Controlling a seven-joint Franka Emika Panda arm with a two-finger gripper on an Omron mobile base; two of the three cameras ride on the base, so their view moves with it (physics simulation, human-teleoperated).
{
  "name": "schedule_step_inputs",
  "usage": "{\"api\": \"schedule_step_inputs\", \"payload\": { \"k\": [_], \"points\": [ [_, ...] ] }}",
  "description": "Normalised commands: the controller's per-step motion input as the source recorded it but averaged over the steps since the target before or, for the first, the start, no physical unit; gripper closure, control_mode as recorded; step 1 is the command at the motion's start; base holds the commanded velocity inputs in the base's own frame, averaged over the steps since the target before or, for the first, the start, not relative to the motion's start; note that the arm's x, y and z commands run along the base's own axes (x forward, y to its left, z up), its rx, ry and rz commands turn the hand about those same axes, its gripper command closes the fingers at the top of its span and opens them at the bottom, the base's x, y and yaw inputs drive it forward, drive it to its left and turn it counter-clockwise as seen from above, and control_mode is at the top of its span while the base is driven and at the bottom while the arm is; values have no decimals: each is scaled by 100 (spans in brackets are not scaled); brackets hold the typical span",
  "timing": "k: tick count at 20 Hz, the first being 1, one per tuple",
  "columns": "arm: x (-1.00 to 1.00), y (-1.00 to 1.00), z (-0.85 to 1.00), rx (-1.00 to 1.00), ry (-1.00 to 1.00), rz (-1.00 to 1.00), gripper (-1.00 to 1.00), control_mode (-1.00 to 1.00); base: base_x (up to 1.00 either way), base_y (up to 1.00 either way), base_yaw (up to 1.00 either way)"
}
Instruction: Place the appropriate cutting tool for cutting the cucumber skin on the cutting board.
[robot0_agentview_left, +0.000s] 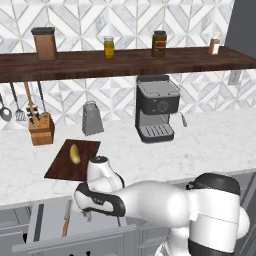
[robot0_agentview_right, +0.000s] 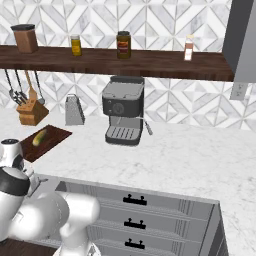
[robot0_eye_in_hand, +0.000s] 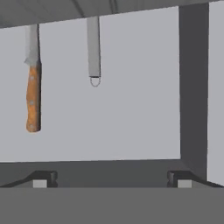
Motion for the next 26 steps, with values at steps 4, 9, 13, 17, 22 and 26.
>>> {"api": "schedule_step_inputs", "payload": {
  "k": [4, 9, 13, 17, 22, 26],
  "points": [
    [0, 11, -19, 0, 0, 16, -100, -100, 0, 0, 0],
    [0, 18, -30, 0, 0, 8, -100, -100, 0, 0, 0],
    [0, 9, -37, 0, 0, 2, -100, -100, 0, 0, 0],
    [0, 9, -18, 0, 0, 0, -100, -100, 0, 0, 0],
    [-4, 17, -12, 0, 0, 0, -100, -100, 0, 0, 0],
    [-24, 30, -22, 0, 0, 0, -100, -100, 0, 0, 0]
  ]
}}
